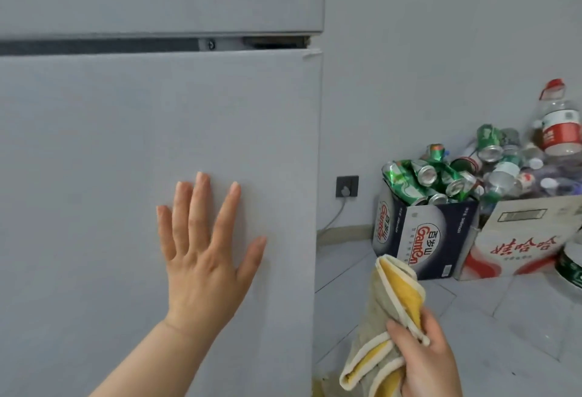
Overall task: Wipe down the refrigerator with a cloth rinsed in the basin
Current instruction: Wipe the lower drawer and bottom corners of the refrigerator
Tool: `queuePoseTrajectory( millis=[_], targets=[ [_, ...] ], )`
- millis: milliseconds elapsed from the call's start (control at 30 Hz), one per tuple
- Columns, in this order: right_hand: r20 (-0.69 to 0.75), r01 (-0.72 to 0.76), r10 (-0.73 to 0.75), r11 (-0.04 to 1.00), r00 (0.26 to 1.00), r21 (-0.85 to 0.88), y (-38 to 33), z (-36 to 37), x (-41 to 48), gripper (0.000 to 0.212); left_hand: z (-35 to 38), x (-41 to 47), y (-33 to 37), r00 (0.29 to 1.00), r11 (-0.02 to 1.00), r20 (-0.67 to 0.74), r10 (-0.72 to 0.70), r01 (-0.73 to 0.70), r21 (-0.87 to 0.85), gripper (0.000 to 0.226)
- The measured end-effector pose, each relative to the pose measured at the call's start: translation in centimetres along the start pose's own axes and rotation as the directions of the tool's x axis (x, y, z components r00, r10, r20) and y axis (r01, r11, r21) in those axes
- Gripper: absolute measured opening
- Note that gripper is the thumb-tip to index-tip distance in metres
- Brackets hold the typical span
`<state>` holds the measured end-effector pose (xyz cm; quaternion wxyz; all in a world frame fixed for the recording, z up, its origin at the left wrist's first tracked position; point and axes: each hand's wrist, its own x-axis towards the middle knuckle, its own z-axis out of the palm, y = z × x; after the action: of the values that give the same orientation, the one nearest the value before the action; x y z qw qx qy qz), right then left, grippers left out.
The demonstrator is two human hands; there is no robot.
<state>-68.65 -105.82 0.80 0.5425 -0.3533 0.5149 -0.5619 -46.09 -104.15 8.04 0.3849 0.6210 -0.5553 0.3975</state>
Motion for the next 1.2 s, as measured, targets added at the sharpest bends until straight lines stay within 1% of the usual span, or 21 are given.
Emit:
queuePoseTrajectory(
  millis=[33,100,167,267,300,333,400,467,533,600,667,767,833,933,1000,1067,1100,1200],
  targets=[
    [0.012,-0.011,0.011,1.000,1.000,-0.004,-0.8,0.1,0.1,0.030,0.1,0.2,0.1,1.000,0.999,0.016,-0.012,0.012,0.048,0.053],
    [0.010,-0.022,0.022,1.000,1.000,-0.009,-2.4,0.4,0.6,0.029,0.3,0.3,0.2,1.000,0.996,0.006,-0.010,0.009,0.092,0.056],
    [0.009,-0.005,0.005,1.000,1.000,0.000,-3.5,0.8,1.6,0.028,0.5,0.4,0.5,1.000,0.993,-0.007,0.000,0.001,0.116,0.053],
    [0.017,-0.002,0.001,0.997,1.000,0.080,-4.1,1.4,3.2,0.032,0.6,0.3,0.7,0.999,0.992,-0.037,-0.013,0.018,0.129,0.051],
    [0.023,-0.002,0.000,0.994,1.000,0.108,-4.1,1.9,3.7,0.032,1.0,0.3,0.7,0.998,0.991,-0.063,0.003,0.005,0.131,0.053],
    [0.033,0.004,-0.009,0.990,0.999,0.138,-4.3,2.4,3.9,0.031,1.3,0.2,0.6,0.996,0.991,-0.092,0.016,-0.004,0.136,0.055],
    [0.051,0.044,-0.055,0.979,0.997,0.198,-4.8,3.7,4.3,0.019,2.3,0.3,0.3,0.989,0.991,-0.145,0.032,-0.013,0.133,0.053],
    [0.079,0.063,-0.086,0.964,0.993,0.258,-6.3,4.6,4.4,0.022,3.3,0.3,0.3,0.983,0.988,-0.178,0.052,-0.025,0.154,0.055],
    [0.095,0.063,-0.097,0.948,0.991,0.313,-8.1,5.5,4.2,0.032,3.7,0.1,-0.1,0.975,0.988,-0.209,0.078,-0.046,0.151,0.064],
    [0.120,0.052,-0.096,0.944,0.988,0.325,-10.3,6.7,3.7,0.040,3.8,0.3,-0.5,0.965,0.988,-0.246,0.089,-0.055,0.144,0.065],
    [0.168,0.041,-0.090,0.960,0.982,0.275,-10.9,7.4,3.5,0.036,3.4,0.5,-0.3,0.972,0.987,-0.220,0.080,-0.047,0.151,0.063],
    [0.228,0.063,-0.112,0.975,0.967,0.213,-10.8,7.5,3.0,0.038,2.8,0.7,0.3,0.986,0.997,-0.165,0.031,-0.019,0.079,0.058],
    [0.272,0.066,-0.128,0.972,0.954,0.226,-10.5,7.4,3.3,0.038,2.9,0.4,0.6,0.987,0.999,-0.161,-0.003,0.011,0.050,0.053],
    [0.334,0.074,-0.173,0.955,0.927,0.289,-10.0,7.1,4.7,0.037,3.3,0.4,0.3,0.987,0.998,-0.161,-0.024,0.032,0.045,0.055],
    [0.399,0.086,-0.209,0.948,0.893,0.306,-9.1,6.9,6.1,0.037,3.3,0.2,0.3,0.989,0.996,-0.143,-0.040,0.051,0.072,0.057],
    [0.437,0.120,-0.253,0.943,0.863,0.309,-8.3,6.7,7.5,0.041,3.2,0.1,0.5,0.992,0.996,-0.122,-0.043,0.053,0.075,0.058],
    [0.448,0.165,-0.288,0.941,0.846,0.294,-7.9,6.7,8.0,0.044,3.0,0.1,0.5,0.993,0.995,-0.113,-0.042,0.051,0.081,0.058],
    [0.470,0.312,-0.397,0.916,0.788,0.250,-7.2,7.7,8.7,0.064,2.5,0.1,0.3,0.997,0.993,-0.076,-0.023,0.031,0.112,0.059]
  ],
)
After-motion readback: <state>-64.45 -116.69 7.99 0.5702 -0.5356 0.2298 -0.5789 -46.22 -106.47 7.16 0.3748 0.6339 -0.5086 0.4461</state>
